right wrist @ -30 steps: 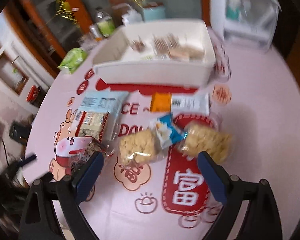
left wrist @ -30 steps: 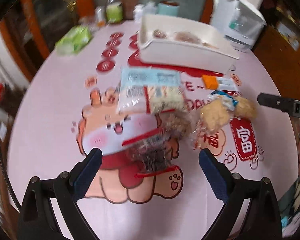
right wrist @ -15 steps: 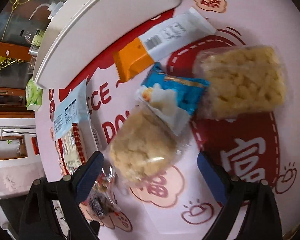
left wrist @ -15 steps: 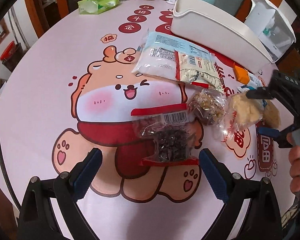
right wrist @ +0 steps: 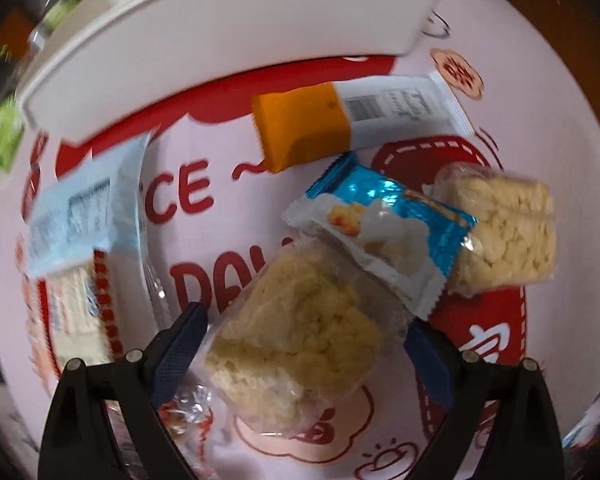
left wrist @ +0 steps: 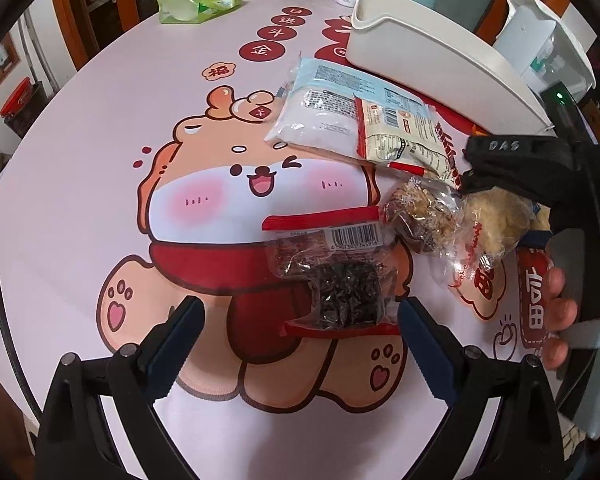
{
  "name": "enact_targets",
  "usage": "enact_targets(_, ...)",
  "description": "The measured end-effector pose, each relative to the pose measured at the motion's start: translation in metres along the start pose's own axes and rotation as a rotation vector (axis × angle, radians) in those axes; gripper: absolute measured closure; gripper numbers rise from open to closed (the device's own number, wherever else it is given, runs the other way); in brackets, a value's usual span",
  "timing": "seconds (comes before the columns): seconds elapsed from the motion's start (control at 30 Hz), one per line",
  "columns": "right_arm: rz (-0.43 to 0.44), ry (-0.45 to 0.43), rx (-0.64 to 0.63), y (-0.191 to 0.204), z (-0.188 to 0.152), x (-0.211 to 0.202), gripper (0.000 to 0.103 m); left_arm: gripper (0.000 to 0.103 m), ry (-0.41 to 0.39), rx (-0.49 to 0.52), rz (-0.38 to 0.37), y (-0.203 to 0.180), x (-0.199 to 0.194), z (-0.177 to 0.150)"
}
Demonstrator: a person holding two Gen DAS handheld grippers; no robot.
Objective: Organize snacks
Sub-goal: 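Grasp dark dried-fruit bag with left tool while right tool grasps clear puffed-snack bag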
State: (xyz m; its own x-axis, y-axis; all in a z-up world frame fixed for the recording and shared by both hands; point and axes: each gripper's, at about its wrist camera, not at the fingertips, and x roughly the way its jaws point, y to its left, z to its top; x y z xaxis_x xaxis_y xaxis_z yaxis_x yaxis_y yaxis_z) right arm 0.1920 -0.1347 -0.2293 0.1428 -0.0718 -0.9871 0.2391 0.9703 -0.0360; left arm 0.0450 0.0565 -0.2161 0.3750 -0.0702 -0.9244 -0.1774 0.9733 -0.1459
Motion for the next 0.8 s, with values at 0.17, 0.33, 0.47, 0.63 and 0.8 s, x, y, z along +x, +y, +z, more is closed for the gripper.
enact_targets(0.17, 0.011, -0.027, -0.071, 0.005, -0.005, -0.006, 0.018, 0.006, 0.032, 0.017, 0.008, -0.007, 0.011, 0.007)
enact_targets(0.33, 0.031, -0.025, -0.119, -0.002, -0.012, -0.008, 0.023, 0.006, 0.076, 0.03, 0.015, -0.014, 0.023, 0.012)
enact_targets(0.47, 0.089, -0.044, -0.188, -0.011, -0.02, -0.01, 0.031, 0.006, 0.093, 0.041, 0.027, -0.021, 0.03, 0.016)
enact_targets(0.63, 0.124, -0.062, -0.227, -0.027, -0.035, -0.013, 0.032, 0.007, 0.09, 0.059, 0.083, -0.029, 0.036, 0.017)
enact_targets(0.8, 0.191, -0.065, -0.253, -0.057, -0.051, -0.015, 0.033, 0.034, 0.055, 0.094, 0.118, -0.038, 0.032, 0.018)
